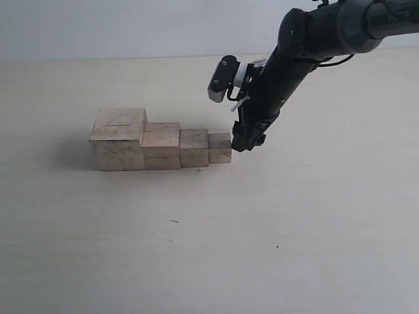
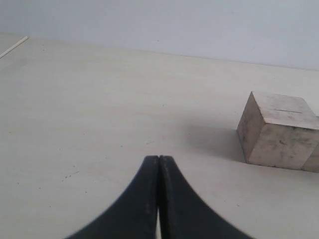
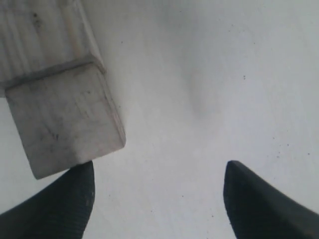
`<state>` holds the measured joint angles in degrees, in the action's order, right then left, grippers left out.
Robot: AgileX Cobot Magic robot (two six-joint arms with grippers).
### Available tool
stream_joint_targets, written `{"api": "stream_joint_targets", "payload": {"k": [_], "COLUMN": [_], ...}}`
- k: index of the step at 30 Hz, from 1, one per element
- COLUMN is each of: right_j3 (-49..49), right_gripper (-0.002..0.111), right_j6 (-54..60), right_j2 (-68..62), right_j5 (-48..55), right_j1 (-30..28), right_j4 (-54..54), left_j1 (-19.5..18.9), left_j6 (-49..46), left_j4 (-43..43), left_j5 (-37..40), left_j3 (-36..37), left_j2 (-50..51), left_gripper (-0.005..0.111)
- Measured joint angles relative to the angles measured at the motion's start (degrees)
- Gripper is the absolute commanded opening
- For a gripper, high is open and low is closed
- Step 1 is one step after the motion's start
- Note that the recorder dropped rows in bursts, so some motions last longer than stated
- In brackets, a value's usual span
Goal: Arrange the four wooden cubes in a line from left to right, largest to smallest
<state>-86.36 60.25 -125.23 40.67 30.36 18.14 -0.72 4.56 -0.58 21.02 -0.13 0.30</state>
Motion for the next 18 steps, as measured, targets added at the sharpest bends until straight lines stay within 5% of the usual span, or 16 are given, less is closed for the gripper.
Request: {"api": "stream_joint_targets", "payload": {"k": [11, 18], "right_j3": [0.0, 0.0], "right_gripper": [0.067, 0.029], "right_j6": [-7.3, -35.51], "right_j2": [0.36, 4.24], "right_j5": [1.57, 12.82], "right_j1": [0.03, 0.03], "right_j4": [-6.01, -13.19], "left_j1": [0.0, 0.0], "left_j6": [0.0, 0.0], "left_j4": [0.0, 0.0], "left_j5": [0.0, 0.0], "left_j3": [0.0, 0.0], "left_j2": [0.0, 0.0], "left_gripper": [0.0, 0.0]}}
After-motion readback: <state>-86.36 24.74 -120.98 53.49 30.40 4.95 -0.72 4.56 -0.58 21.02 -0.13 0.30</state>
